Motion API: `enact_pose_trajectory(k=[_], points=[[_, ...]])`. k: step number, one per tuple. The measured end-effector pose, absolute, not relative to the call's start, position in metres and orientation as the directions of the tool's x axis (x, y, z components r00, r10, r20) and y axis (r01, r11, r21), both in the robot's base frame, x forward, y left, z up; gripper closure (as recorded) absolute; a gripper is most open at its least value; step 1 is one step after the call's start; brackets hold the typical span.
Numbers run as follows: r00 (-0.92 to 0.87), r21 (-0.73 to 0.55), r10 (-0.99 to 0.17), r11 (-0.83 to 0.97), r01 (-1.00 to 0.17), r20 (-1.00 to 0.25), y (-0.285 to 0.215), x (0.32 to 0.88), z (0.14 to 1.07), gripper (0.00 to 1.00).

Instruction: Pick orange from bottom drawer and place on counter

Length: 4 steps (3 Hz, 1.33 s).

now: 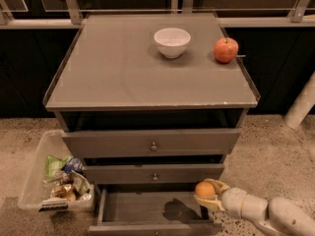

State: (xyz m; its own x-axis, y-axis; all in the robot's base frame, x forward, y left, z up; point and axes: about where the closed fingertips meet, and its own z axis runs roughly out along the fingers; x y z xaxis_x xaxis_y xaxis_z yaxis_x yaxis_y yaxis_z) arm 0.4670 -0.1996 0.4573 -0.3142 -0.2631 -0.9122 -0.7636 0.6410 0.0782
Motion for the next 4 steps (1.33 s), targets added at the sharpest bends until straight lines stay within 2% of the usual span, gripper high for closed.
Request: enact_pose_trajectory(k=[2, 4], points=[[-0.236, 0.009, -0.334, 0.562, -0.827, -0.912, -0.189, 0.461, 0.514, 1.00], [-0.065, -0.217, -0.538, 0.444, -0.869, -0.840, -0.151, 0.470, 0.646, 1.00]])
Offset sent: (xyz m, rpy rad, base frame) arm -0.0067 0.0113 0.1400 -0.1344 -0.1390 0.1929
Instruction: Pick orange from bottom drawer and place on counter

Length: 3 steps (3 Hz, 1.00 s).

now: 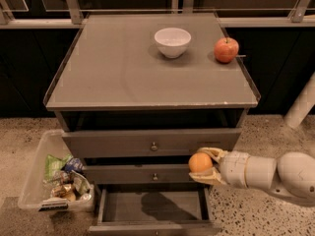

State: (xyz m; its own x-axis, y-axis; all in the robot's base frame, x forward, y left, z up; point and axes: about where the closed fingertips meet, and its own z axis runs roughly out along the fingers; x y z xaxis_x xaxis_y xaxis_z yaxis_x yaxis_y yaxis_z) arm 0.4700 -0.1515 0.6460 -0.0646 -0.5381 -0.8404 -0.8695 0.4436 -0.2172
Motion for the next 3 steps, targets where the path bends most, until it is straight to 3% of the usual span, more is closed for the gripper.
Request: enact_pose_trajectory(k=[1, 3], points=[[-0.010, -0.283, -0.583, 0.409, -0.868, -0.813, -0.1428, 0.4784, 0.6818, 1.00], [-0.014, -0.291, -0.593, 0.416, -0.861, -0.805, -0.1436, 0.4781, 0.6875, 1.00]])
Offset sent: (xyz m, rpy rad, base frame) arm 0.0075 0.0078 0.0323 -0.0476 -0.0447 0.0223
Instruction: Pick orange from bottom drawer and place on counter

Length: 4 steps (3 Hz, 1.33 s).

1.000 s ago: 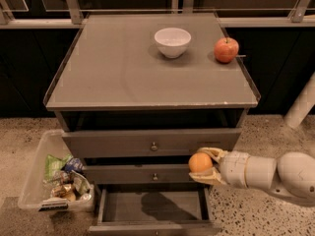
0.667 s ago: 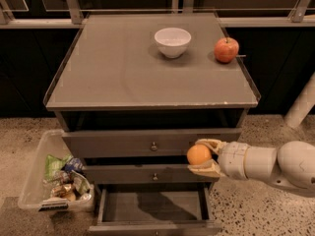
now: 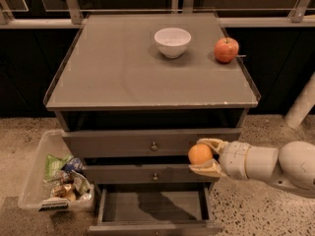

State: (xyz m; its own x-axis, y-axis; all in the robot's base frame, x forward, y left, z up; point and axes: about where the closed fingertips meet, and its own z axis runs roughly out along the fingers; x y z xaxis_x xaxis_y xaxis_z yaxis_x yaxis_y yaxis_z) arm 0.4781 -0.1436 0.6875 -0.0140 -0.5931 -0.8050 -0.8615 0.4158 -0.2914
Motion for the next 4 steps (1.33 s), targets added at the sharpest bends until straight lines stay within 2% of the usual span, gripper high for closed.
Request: enact_pose_trajectory(k=[1, 3, 4], points=[[-0.002, -0.351, -0.657, 0.405, -0.844, -0.754, -0.145, 0.478, 0.715, 1.00], [0.052, -0.538, -0.819, 0.327, -0.777, -0.572, -0.143, 0.488, 0.816, 1.00], [0.056, -0.547, -0.825, 0.320, -0.774, -0.562, -0.141, 0.488, 0.821, 1.00]])
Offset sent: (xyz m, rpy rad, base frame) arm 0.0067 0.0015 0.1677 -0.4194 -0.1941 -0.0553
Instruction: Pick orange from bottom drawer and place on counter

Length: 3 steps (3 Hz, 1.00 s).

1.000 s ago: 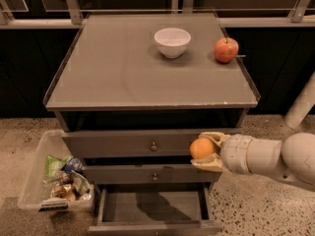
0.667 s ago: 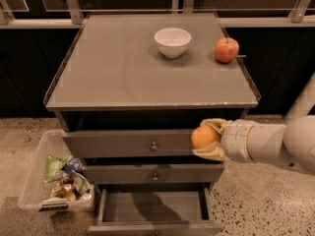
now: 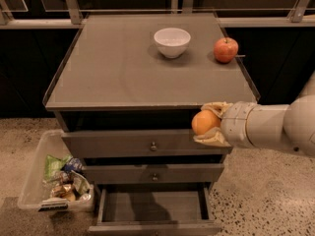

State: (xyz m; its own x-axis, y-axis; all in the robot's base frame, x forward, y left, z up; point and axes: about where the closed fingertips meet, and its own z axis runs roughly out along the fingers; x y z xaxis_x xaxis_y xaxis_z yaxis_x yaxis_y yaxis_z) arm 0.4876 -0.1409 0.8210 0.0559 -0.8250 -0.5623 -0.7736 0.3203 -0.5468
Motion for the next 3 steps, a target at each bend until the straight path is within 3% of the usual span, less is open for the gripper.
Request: enact_pose_trajectory(k=[3], points=[[0.184, -0.614, -0.775, 0.305, -0.728, -0.604, -0.138, 0.518, 0.873, 1.00]])
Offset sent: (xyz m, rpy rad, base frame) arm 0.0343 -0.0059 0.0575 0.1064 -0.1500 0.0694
